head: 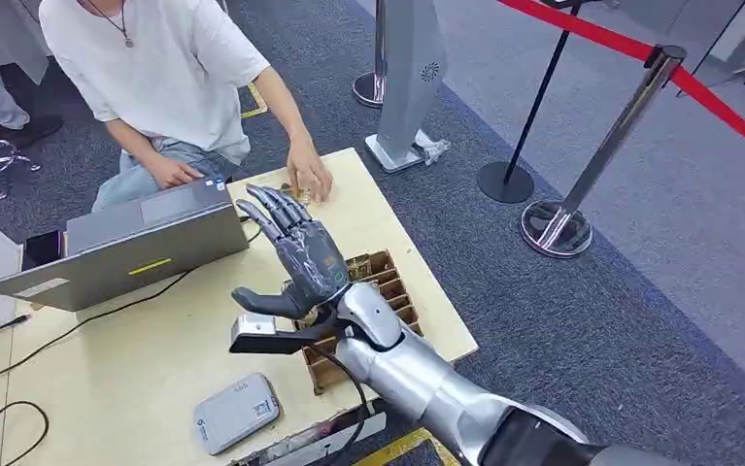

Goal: Pass the card to the sensor for recognition and then transmit it.

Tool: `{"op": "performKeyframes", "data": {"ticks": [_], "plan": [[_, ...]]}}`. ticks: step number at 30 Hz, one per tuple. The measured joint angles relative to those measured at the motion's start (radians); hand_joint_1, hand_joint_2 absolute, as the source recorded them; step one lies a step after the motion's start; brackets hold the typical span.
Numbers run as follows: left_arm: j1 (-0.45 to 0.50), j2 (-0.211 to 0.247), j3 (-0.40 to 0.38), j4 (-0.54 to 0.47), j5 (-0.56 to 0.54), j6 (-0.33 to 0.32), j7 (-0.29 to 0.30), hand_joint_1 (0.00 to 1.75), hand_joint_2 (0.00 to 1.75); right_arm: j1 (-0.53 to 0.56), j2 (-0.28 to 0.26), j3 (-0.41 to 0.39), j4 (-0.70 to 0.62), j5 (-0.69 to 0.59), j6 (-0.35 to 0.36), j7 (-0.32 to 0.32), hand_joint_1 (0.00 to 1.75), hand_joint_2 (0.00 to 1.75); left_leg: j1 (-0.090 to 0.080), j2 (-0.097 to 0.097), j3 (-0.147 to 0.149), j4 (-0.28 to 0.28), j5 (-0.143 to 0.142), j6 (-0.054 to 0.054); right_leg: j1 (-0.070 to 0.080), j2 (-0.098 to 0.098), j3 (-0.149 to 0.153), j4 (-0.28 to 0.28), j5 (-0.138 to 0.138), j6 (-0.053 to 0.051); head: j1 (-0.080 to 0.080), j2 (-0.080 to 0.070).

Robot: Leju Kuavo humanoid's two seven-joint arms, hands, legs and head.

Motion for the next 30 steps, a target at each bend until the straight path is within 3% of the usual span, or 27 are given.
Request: {"op": "performKeyframes", "data": {"ticks": [18,19,30], "plan": [[0.014,0.010,0.001,0.000,0.019,-0.027,-0.001,0.00,0.00,0.308,-0.185,-0.017,-0.305,0.151,0.059,0.119,0.00,0.00,0.000,-0.001,-0.001,0.000,-0.001,0.000,0.000,-0.001,0.000,-0.001,0.000,0.000,0.000,0.000],[0.014,0.010,0.001,0.000,0.020,-0.028,-0.001,0.00,0.00,0.320,-0.190,-0.021,-0.315,0.154,0.068,0.122,0.00,1.75,0.000,-0.001,-0.001,0.000,-0.001,0.000,0.000,-0.001,0.000,-0.001,0.000,0.000,0.000,0.000],[0.014,0.010,0.002,0.000,0.027,-0.027,-0.003,0.00,0.00,0.352,-0.204,-0.035,-0.325,0.182,0.098,0.132,0.00,1.75,0.000,-0.001,-0.001,0.000,-0.001,0.000,0.000,0.000,0.000,0.000,0.000,0.000,0.000,0.000]]}}
